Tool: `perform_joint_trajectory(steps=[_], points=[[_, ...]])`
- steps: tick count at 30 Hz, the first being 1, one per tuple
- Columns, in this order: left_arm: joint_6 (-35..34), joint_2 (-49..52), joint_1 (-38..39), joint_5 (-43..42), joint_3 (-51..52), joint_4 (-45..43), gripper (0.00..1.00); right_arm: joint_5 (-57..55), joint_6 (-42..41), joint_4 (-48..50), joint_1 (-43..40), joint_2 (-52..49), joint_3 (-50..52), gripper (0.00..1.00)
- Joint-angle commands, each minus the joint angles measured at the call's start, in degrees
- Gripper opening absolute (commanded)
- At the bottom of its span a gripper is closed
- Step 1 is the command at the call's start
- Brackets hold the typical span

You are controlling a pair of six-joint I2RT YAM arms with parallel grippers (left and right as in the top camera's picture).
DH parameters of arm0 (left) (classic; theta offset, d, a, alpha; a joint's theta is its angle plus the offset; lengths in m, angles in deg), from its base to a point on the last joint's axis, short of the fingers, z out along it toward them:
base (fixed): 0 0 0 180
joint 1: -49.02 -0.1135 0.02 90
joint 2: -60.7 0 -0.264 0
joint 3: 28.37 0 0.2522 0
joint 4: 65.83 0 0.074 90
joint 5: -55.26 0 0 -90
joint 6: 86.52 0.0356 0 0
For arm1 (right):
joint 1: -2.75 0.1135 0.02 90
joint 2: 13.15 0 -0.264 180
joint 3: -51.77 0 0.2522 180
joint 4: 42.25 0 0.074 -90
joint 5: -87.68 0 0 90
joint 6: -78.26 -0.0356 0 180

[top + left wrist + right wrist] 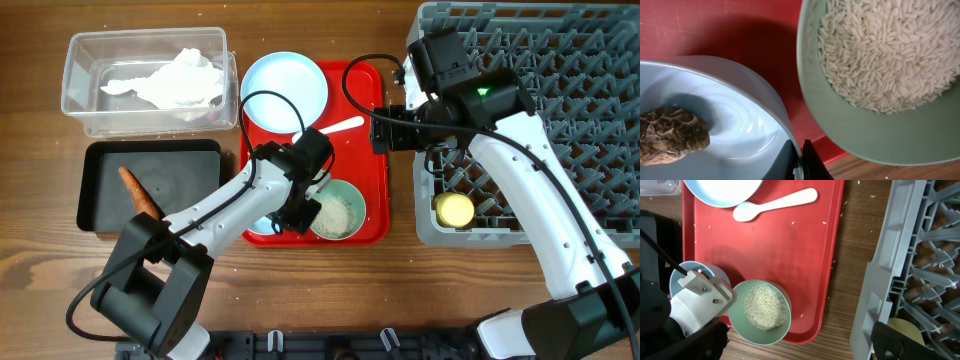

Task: Sort waste into correct bins and load items into the dishwasher rack
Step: 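Grasp the small blue bowl and tip its food onto the black tray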

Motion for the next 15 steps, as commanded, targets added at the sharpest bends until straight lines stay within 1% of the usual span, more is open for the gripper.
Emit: perform_joint_trajectory(steps=[1,5,8,11,15], points=[[-2.4,0.3,-1.2,1.0,-1.1,0.4,0.04,-0.6,1.1,-0.3,0.1,-0.7,-0.8,0.94],[-8.7,-0.9,-4.2,0.6,-10.4,6.5,0.04,-0.6,1.1,-0.6,0.1,-0.7,-0.8,0.95],[-12.6,-2.8,-8.1,0.3,-17.5,10.4,0.04,-0.6,1.1,-0.5,0.1,-0.7,-0.8,0.94],[-13.3,-5.4,-15.5,-5.0,-19.0,11.3,0.04,-0.6,1.1,-0.5,0.1,-0.7,-0.8,0.95],[-12.9,-5.6,-30.3,-13.1,-18.9,13.0,0.04,-0.6,1.2,-0.5,0.1,-0.7,-0.8,0.95]])
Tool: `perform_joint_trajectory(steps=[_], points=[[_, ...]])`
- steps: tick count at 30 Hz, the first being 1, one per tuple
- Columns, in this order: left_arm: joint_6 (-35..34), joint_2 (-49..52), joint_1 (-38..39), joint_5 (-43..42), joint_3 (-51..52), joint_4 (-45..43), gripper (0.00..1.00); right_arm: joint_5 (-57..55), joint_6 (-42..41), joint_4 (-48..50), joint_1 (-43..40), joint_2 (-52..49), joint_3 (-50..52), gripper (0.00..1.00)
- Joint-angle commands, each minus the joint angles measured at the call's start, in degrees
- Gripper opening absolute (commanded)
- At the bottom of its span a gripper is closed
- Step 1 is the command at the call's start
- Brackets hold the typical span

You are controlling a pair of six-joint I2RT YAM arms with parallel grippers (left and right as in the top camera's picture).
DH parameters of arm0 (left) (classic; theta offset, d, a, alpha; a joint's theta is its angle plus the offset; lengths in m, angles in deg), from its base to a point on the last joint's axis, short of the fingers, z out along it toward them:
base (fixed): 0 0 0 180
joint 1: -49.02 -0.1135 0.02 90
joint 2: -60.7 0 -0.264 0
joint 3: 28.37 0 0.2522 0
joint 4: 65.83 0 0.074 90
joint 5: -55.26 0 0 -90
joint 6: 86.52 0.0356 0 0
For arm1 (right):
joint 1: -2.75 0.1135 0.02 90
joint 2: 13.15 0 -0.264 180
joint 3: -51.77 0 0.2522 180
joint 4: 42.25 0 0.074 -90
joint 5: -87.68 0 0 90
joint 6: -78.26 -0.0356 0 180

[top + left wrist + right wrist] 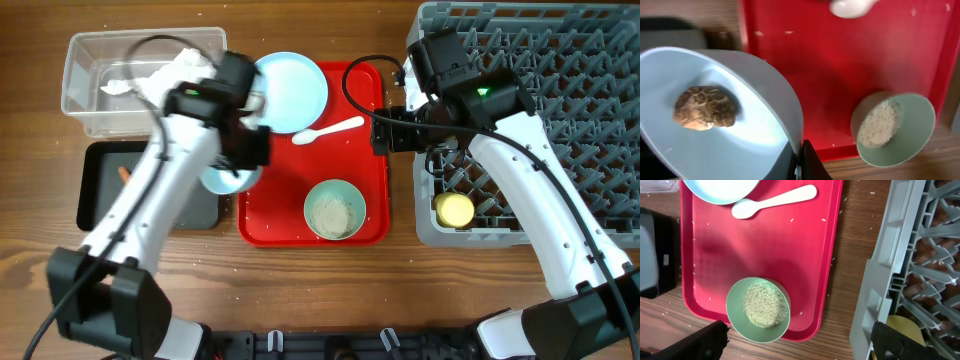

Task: Sort waste into correct bins and load items into the dishwasher rack
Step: 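Grasp the small blue bowl and tip its food onto the black tray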

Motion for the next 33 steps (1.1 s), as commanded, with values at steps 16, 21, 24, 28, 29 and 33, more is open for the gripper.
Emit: perform_joint_trajectory(steps=[16,21,24,28,29,33], points=[[26.1,1.8,-54.1,-72.5,8.5,3.2,0.04,-0.6,1.1,0.7,0.1,-0.7,-0.8,0.95],[26.1,5.6,-54.2,-67.9,8.5,1.6,0.04,-0.6,1.2,1.0,0.1,-0.7,-0.8,0.96],[24.1,10.8,-54.2,-70.2,8.5,4.4,0.04,-0.6,1.3,1.2,0.1,-0.7,-0.8,0.96],[24.8,15.3,-54.2,-75.3,8.5,5.6,0.04,-0.6,2.5,1.1,0.1,-0.7,-0.8,0.96],[24.8,15.6,-54.2,-73.9,8.5,4.3,0.04,-0.6,2.6,1.2,0.1,-0.7,-0.8,0.96],[26.9,16.9,-53.8,-80.2,8.5,14.9,0.04,-2.3,2.7,1.3,0.1,-0.7,-0.8,0.96]])
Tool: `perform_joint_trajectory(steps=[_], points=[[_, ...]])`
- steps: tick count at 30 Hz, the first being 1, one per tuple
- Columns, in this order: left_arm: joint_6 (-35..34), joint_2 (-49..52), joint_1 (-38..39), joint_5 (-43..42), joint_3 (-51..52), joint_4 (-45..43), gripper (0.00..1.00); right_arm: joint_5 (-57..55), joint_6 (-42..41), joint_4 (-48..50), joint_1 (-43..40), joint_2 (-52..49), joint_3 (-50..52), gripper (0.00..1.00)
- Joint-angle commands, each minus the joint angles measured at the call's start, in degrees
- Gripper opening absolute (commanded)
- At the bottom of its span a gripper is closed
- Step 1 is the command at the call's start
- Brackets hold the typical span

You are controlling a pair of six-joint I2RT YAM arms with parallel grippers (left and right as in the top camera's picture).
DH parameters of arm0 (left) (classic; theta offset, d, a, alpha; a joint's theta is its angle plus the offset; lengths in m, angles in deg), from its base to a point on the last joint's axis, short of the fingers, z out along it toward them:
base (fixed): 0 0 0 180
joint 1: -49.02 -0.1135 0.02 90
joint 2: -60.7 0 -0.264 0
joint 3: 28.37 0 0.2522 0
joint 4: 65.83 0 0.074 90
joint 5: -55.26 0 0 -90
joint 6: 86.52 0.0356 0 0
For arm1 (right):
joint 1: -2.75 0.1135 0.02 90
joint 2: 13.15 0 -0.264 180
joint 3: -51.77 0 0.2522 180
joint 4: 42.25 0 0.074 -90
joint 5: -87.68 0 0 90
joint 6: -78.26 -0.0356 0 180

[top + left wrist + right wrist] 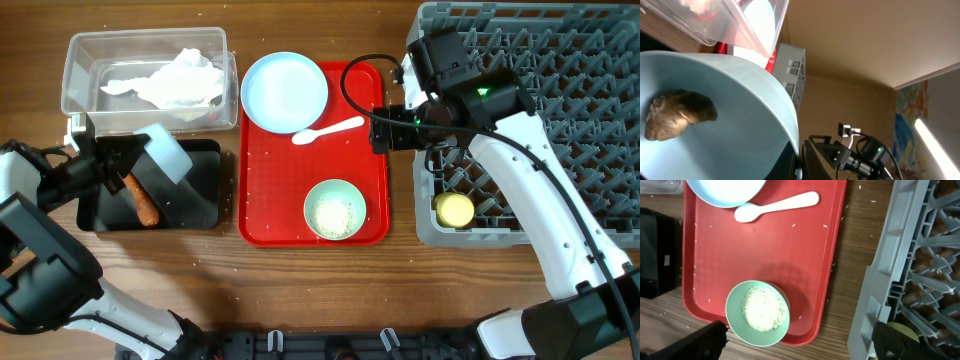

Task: Sort waste into correct bins and load items into the dishwasher rack
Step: 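Grasp the small blue bowl and tip its food onto the black tray, then set the empty blue bowl back on the red tray with the left gripper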

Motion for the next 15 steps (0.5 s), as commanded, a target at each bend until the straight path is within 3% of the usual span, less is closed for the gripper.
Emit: perform_joint_trajectory(steps=[1,2,5,10,15], points=[[7.0,0.7,0.4,-9.7,0.2,13.3,0.04,-2.4,1.2,0.0,0.1,-0.7,-0.8,0.96],[10.6,0.6,0.6,-9.2,0.2,14.3,0.04,-2.4,1.3,0.0,0.1,-0.7,-0.8,0.96],[10.4,0.8,0.2,-2.5,0.2,12.2,0.04,-2.4,1.4,0.3,0.1,-0.7,-0.8,0.96],[10.5,0.7,0.3,-2.6,0.0,11.3,0.04,-2.4,2.5,0.4,0.1,-0.7,-0.8,0.97],[17.9,-4.3,9.7,-2.6,-8.1,15.3,0.04,-2.4,2.5,0.5,0.1,-0.7,-0.8,0.97]])
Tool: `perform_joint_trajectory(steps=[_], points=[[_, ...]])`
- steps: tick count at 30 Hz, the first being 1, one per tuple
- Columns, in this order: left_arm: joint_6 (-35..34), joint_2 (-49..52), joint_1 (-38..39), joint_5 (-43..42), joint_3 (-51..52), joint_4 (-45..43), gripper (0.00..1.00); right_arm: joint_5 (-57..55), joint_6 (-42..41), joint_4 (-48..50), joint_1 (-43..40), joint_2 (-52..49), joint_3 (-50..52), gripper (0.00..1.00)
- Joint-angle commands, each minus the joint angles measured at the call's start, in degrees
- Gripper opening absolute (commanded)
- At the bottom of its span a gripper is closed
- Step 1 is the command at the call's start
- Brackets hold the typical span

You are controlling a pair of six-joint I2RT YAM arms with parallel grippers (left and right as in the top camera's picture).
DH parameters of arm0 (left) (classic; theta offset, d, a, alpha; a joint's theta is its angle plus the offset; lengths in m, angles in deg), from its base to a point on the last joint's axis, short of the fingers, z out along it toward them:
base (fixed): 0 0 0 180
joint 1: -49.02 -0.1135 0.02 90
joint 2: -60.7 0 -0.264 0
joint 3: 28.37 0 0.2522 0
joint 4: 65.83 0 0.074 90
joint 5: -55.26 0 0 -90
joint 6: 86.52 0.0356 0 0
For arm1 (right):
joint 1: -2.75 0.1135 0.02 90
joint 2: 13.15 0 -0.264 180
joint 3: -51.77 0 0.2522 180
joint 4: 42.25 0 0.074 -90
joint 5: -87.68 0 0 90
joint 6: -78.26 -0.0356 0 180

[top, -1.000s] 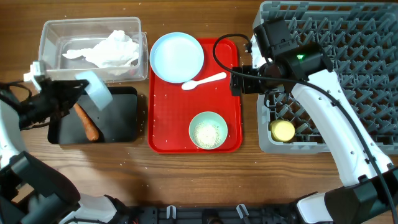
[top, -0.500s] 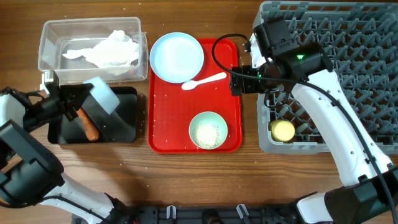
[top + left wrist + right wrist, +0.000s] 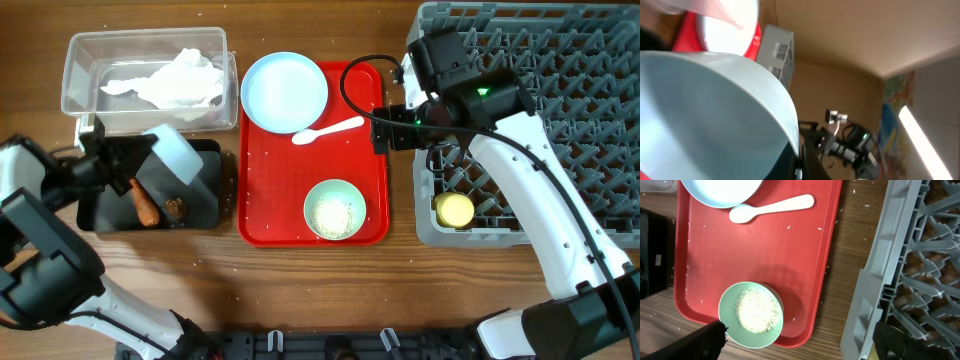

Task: Sort waste into correct bins and load items into the dishwasher rack
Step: 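Set the empty blue bowl back on the red tray with the left gripper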

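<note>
My left gripper is shut on the rim of a light blue bowl, which is tipped on its side over the black bin. The bowl looks empty in the left wrist view. A brown lump lies in the black bin beside an orange carrot. A green bowl of rice, a white spoon and a blue plate sit on the red tray. My right gripper hangs open above the tray's right edge, next to the grey dishwasher rack.
A clear bin holding crumpled white tissue stands behind the black bin. A yellow cup lies in the rack's near left corner. Rice grains are scattered over the tray and the wood table.
The brown lump has left the blue bowl and now lies in the black bin. The bowl is tipped further and shows empty. My right gripper has barely moved.
My left gripper held the blue bowl with the brown lump on the tray beside the rice bowl. Then the bowl was up near the tray's left edge, then tilted over the black bin. Now the lump lies in the bin. The right gripper stayed open by the rack.
</note>
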Motion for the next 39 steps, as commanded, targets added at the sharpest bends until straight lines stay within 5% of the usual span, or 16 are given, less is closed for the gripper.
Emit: perform_joint_trajectory(steps=[1,5,6,8,12,19,22,26,31,34,36,39], points=[[6.0,-6.1,9.8,0.2,-7.6,-0.8,0.04,-1.0,0.9,0.4,0.1,-0.7,-0.8,0.97],[-0.2,-7.5,27.8,14.4,-12.8,-12.6,0.04,-1.0,0.9,1.1,0.1,-0.7,-0.8,0.97],[-4.9,-7.3,31.5,21.4,-12.8,-16.2,0.04,-1.0,0.9,1.1,0.1,-0.7,-0.8,0.97],[-19.4,-7.1,43.6,50.7,-12.8,-23.8,0.04,-0.9,0.5,0.9,0.1,-0.7,-0.8,0.97],[-27.7,-7.0,56.8,75.3,-12.5,-27.1,0.04,-1.0,-0.5,0.9,0.1,-0.7,-0.8,0.97],[-28.6,-4.3,63.8,77.0,-8.6,-32.6,0.04,-1.0,-0.5,1.2,0.1,-0.7,-0.8,0.97],[-28.6,-3.4,64.4,75.6,-8.5,-32.5,0.22,-0.9,-0.6,1.4,0.1,-0.7,-0.8,0.97],[-29.3,-3.4,64.4,74.2,-8.5,-32.6,0.24,-0.7,-1.1,3.1,0.1,-0.7,-0.8,0.97],[-42.7,-6.5,56.7,74.4,-13.2,-29.0,0.25,6.7,-2.8,12.5,0.1,-1.2,-0.8,0.96],[-47.0,-11.7,49.8,74.4,-14.1,-26.6,0.39,7.2,-5.9,17.1,0.2,-4.3,-0.8,0.96],[-47.1,-14.7,45.2,74.4,-14.1,-25.9,0.59,10.4,-6.6,19.5,0.6,-8.5,-0.8,0.95],[-47.0,-16.5,39.7,74.4,-14.1,-25.9,0.66,12.2,-8.1,21.0,3.0,-15.3,-0.8,0.90]])
